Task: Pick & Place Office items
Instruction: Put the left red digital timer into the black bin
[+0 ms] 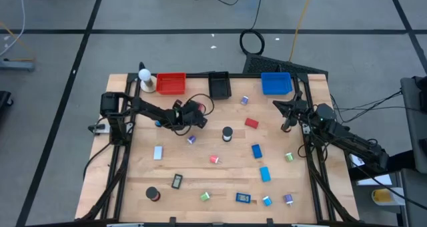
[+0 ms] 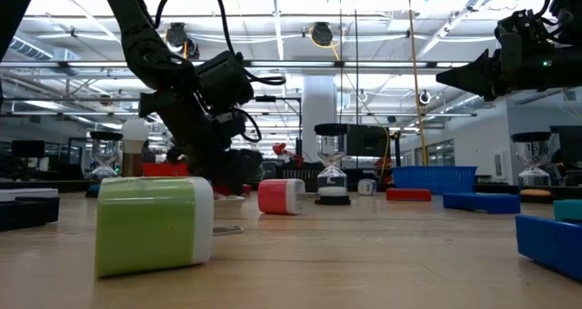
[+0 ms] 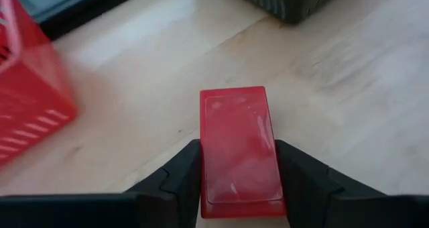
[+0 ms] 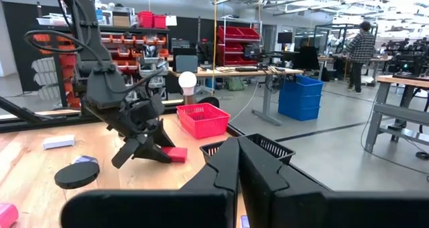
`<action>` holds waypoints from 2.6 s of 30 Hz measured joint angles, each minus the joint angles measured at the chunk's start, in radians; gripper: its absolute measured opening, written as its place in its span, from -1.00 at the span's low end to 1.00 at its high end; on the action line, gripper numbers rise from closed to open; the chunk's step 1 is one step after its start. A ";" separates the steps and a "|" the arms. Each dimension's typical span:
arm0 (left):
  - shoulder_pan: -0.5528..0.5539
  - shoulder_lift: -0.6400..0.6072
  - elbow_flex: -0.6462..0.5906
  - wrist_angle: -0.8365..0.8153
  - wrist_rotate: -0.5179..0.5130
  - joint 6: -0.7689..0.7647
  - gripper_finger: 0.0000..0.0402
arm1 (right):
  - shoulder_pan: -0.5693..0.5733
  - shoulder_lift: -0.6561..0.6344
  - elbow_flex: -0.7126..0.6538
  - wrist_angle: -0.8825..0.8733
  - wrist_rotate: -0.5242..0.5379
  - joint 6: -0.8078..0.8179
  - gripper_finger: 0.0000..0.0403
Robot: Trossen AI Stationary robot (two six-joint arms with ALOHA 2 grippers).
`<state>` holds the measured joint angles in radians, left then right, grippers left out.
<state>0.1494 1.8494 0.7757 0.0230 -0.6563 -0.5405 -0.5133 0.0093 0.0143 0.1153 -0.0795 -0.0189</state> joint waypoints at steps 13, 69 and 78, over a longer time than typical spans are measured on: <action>-0.149 -0.011 -0.005 -0.053 -0.243 0.024 -0.19 | 0.000 0.000 0.000 0.000 0.000 0.000 -0.98; 0.280 -0.089 0.395 0.005 0.340 0.111 -0.19 | 0.051 0.207 0.000 0.272 0.004 0.228 -0.98; 0.338 0.216 0.724 -0.214 0.447 0.033 -0.19 | 0.051 0.284 0.000 0.305 0.004 0.216 -0.98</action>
<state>0.4869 2.0652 1.4997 -0.1909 -0.2096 -0.5079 -0.4625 0.2934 0.0143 0.4207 -0.0759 0.1974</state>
